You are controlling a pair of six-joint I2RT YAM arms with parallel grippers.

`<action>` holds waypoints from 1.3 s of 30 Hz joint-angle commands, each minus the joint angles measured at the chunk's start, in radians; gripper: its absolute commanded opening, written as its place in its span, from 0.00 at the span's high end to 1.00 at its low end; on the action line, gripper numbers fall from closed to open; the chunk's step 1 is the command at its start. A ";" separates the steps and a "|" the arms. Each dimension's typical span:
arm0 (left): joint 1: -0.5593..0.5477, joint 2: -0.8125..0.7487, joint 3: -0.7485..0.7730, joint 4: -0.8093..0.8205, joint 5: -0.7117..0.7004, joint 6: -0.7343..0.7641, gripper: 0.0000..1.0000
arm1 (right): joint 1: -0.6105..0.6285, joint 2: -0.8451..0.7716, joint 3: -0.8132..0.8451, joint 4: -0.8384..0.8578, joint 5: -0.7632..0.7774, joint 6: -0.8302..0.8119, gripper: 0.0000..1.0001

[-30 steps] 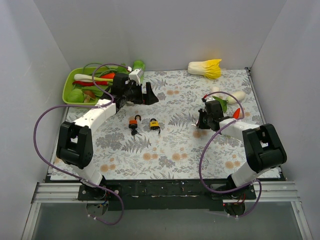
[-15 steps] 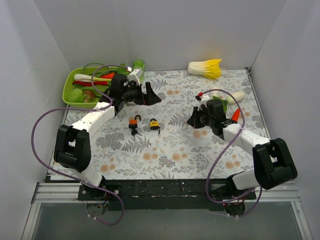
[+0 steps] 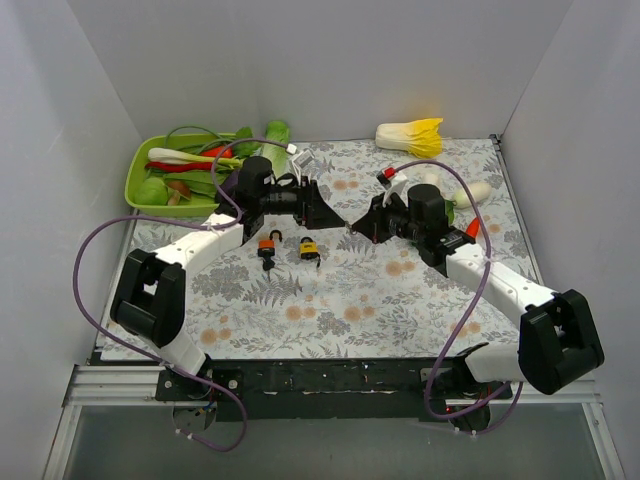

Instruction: Unlock with the key

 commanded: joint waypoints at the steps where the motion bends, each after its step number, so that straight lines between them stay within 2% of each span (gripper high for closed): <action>1: -0.017 -0.021 0.014 -0.001 0.016 0.031 0.34 | 0.018 -0.036 0.044 0.032 -0.020 0.009 0.99; 4: -0.025 -0.013 0.016 -0.009 0.014 0.032 0.43 | 0.025 -0.051 0.042 0.027 -0.015 0.006 0.99; 9: -0.057 -0.005 0.026 -0.055 -0.026 0.063 0.50 | 0.032 -0.068 0.042 0.016 -0.004 -0.003 0.99; 19: -0.077 0.014 0.037 -0.095 -0.107 0.071 0.51 | 0.048 -0.087 0.042 0.009 -0.006 -0.014 0.99; 26: -0.080 0.019 0.020 -0.055 -0.102 0.040 0.54 | 0.061 -0.084 0.041 0.012 -0.014 -0.021 0.99; 29: -0.080 0.025 0.019 -0.048 -0.087 0.029 0.60 | 0.062 -0.078 0.041 0.012 -0.015 -0.021 0.99; 32: -0.085 0.028 0.020 -0.046 -0.079 0.029 0.71 | 0.062 -0.076 0.041 0.013 -0.014 -0.017 0.99; 33: -0.086 0.028 0.019 -0.046 -0.076 0.031 0.81 | 0.062 -0.073 0.039 0.012 -0.012 -0.017 0.99; 36: -0.088 0.034 0.020 -0.046 -0.067 0.034 0.96 | 0.062 -0.075 0.032 0.026 -0.012 -0.006 0.99; 39: -0.088 0.044 0.031 -0.060 -0.059 0.032 0.97 | 0.062 -0.076 0.030 0.027 -0.004 0.002 0.99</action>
